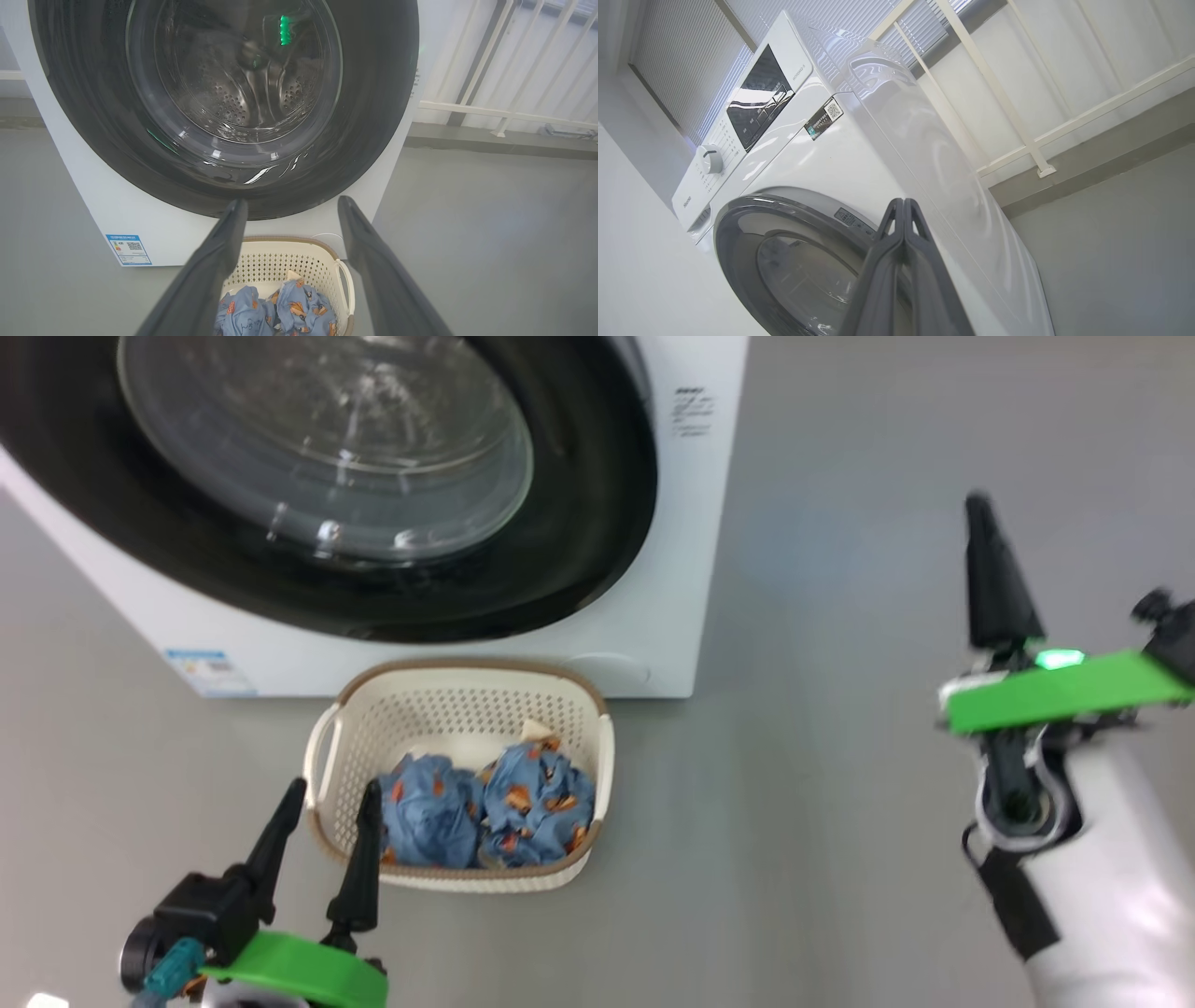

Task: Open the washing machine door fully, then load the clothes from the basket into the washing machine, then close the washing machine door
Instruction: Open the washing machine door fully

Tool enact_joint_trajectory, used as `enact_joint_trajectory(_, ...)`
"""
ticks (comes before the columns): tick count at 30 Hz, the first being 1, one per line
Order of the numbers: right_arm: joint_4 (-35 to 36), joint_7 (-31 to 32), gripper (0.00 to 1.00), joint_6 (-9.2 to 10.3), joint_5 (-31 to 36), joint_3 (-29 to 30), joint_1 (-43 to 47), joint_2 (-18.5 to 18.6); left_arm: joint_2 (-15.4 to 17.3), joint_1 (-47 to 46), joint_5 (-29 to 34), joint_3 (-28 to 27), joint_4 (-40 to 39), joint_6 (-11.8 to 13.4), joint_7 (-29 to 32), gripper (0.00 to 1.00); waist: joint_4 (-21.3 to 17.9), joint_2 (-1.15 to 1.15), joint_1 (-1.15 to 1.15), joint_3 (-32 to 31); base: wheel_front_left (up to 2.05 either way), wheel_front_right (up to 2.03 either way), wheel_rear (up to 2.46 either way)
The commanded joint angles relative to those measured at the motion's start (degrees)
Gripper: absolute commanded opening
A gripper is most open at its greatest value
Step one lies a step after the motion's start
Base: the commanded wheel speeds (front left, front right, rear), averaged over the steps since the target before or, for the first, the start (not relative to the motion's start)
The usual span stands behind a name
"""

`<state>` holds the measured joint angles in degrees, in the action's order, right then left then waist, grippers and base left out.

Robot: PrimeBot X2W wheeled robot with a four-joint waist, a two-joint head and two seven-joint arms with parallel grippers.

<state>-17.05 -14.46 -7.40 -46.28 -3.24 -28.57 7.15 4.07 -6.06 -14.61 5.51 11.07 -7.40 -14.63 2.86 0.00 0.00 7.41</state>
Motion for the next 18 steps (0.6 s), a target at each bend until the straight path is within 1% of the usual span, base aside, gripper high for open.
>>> enact_joint_trajectory(1,1.4,-0.5,0.00,-0.09,-4.4,-2.8,-3.4,1.4,0.4,-2.8,-0.6,-1.4,-1.8,-0.1,-0.4,1.00,2.9,0.00,0.00,3.0,0.00,0.00,0.00)
enact_joint_trajectory(3,1.2,-0.5,0.00,-0.09,-11.2,-4.4,-5.9,2.7,0.2,-3.7,-0.9,-1.0,-2.0,-0.1,-0.4,1.00,3.9,0.00,0.00,4.2,0.00,0.00,0.00)
enact_joint_trajectory(6,0.2,0.8,0.00,-0.09,-20.3,-8.1,-9.6,5.9,-0.1,-4.8,-1.2,-0.3,-2.4,-0.1,-0.4,1.00,5.3,0.00,0.00,6.0,0.00,0.00,0.00)
enact_joint_trajectory(7,-0.1,1.5,0.00,-0.09,-22.8,-8.9,-10.8,7.1,-0.2,-5.1,-1.4,0.0,-2.5,-0.1,-0.4,1.00,5.8,0.00,0.00,6.6,0.00,0.00,0.00)
enact_joint_trajectory(8,-0.1,1.5,0.00,-0.09,-22.8,-8.9,-10.8,7.1,-0.2,-5.1,-1.4,0.0,-2.5,-0.1,-0.4,1.00,5.8,0.00,0.00,6.6,0.00,0.00,0.00)
enact_joint_trajectory(9,-0.5,2.5,0.00,-0.09,-25.1,-9.7,-12.0,8.2,-0.3,-5.4,-1.7,0.2,-2.6,-0.1,-0.4,1.00,6.3,0.00,0.00,7.3,0.00,0.00,0.00)
enact_joint_trajectory(10,-0.8,4.7,0.00,-0.09,-30.0,-10.7,-14.4,9.8,-0.5,-6.1,-2.2,0.6,-2.6,-0.1,-0.4,1.00,7.3,0.00,0.00,8.5,0.00,0.00,0.00)
enact_joint_trajectory(11,-1.0,6.2,0.00,-0.09,-32.2,-11.1,-15.5,10.5,-0.5,-6.5,-2.4,0.8,-2.7,-0.1,-0.4,1.00,7.7,0.00,0.00,9.1,0.00,0.00,0.00)
enact_joint_trajectory(14,-1.3,11.1,0.00,-0.09,-36.6,-12.9,-18.6,13.0,-0.7,-7.5,-2.8,1.5,-2.8,-0.1,-0.4,1.00,9.0,0.00,0.00,10.9,0.00,0.00,0.00)
enact_joint_trajectory(18,-2.3,18.1,0.00,-0.09,-41.7,-14.1,-22.5,14.7,-1.0,-8.8,-3.4,2.4,-2.9,-0.1,-0.4,1.00,10.4,0.00,0.00,13.2,0.00,0.00,0.00)
